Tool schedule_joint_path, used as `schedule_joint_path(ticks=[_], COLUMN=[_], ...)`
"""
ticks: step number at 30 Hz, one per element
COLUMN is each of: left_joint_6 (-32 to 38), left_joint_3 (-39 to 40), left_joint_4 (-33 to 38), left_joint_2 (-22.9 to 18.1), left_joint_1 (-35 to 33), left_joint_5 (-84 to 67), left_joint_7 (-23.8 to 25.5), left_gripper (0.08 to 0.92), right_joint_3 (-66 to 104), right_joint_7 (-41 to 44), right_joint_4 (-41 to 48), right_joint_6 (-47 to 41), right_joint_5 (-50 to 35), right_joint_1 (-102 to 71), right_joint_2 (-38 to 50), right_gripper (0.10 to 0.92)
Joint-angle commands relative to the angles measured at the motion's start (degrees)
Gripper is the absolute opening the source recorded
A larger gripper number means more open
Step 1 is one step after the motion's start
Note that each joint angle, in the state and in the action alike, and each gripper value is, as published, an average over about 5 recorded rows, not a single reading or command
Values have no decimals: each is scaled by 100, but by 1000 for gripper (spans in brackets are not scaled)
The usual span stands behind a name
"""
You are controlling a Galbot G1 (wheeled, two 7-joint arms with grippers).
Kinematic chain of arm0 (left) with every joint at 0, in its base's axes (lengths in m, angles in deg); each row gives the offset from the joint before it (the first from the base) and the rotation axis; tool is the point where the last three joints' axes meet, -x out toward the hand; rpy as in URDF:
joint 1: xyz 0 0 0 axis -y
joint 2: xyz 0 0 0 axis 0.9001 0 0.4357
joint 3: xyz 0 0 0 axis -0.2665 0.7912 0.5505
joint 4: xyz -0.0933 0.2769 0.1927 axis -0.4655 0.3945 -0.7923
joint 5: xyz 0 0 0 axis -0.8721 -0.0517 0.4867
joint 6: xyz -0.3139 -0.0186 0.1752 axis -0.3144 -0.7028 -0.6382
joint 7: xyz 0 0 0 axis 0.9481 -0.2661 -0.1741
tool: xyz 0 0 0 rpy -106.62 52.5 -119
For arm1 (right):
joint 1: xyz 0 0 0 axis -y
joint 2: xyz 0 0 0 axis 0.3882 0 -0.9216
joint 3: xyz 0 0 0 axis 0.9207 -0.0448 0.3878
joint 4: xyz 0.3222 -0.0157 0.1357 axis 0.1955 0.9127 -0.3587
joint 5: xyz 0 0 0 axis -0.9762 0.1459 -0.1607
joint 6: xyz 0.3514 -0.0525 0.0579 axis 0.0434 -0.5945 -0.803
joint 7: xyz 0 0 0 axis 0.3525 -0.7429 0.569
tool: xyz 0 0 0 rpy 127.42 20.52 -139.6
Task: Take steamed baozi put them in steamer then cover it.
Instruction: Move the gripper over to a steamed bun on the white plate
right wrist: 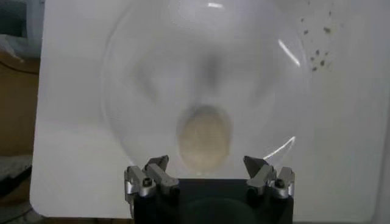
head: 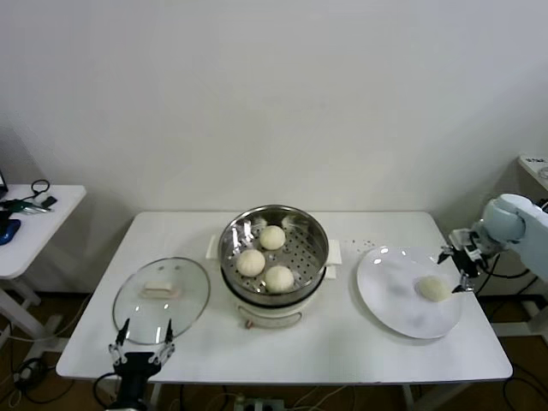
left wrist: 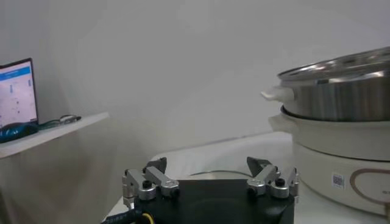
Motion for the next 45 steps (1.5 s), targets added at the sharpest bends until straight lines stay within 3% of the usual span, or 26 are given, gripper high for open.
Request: schedule_joint_path(ticks=[1, 17, 31, 39, 45], left_joint_6=[13, 19, 5, 10, 14], left_joint_3=[-21, -36, -40, -33, -36], left_joint_4=[11, -24, -80, -68, -49], left_joint_2=[-10, -24, -36, -40, -36], left_joint_1=[-34, -15, 12, -6, -39], left_joint_5=[27, 71, 91, 120, 123], left_joint_7=[-8, -21, -26, -29, -29], left_gripper=[823, 823, 823, 823, 823], right_joint_3=[885, 836, 588, 450, 31], right_joint_7=[22, -14, 88, 103, 103], right_joint_4=[862, 1490, 1568, 1586, 1433], right_joint_6=[122, 197, 189, 159, 30], right_joint_5=[518, 623, 583, 390, -94], right_joint_1=[-785, -702, -630, -487, -99], right_joint_2=[-385, -1259, -1297, -1309, -1234], right_gripper=[823, 823, 815, 692, 650])
